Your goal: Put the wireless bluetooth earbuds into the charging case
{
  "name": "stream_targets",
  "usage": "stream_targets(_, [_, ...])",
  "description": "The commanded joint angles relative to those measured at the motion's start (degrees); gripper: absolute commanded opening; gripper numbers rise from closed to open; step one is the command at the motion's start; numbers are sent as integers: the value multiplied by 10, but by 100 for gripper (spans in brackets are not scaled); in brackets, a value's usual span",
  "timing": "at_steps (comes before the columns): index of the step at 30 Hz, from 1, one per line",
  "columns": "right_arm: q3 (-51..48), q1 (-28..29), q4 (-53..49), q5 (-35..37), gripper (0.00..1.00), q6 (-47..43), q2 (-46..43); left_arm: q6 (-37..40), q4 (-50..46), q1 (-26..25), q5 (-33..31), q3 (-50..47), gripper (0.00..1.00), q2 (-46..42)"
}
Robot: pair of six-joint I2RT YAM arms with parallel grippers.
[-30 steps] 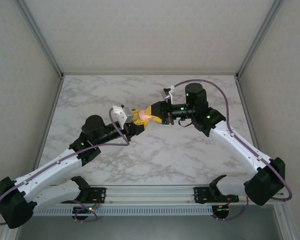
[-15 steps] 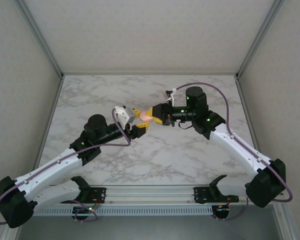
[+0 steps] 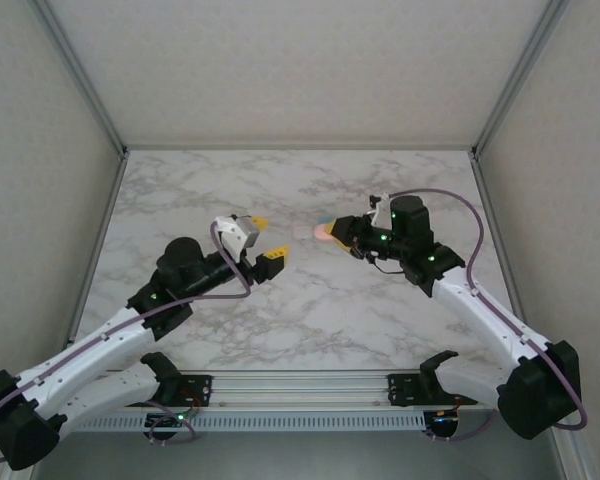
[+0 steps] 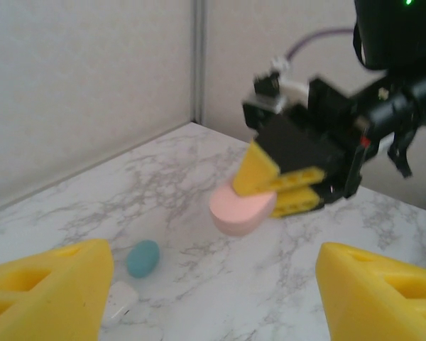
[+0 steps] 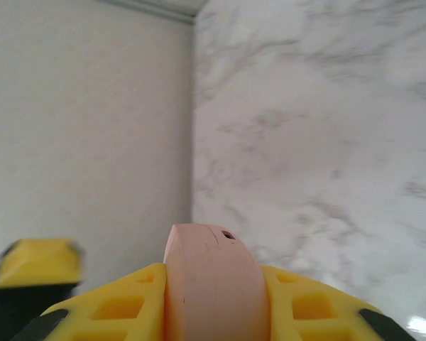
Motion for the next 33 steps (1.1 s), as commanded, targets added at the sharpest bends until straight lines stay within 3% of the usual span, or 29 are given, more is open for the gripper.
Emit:
stream_targets(1, [-28,-10,-16,47,14,-29,15,-29,-4,-4,-59,-11,77,-24])
stream_targets(7, [-55,-17,-6,92,15,-125,77,-88,-40,0,-140,-1,87,-33])
stream_targets(12, [-62,-20,48,72,15,-131,151,-146,-111,9,-198,31,100,-26])
stream_targets(20, [-46,-20,136,38,16,-110,260,-185,-202,24,-232,77,100,-5])
stream_targets(33, [32,-20,195,6,18,-101,407,-175,-217,25,-224,76,100,-10])
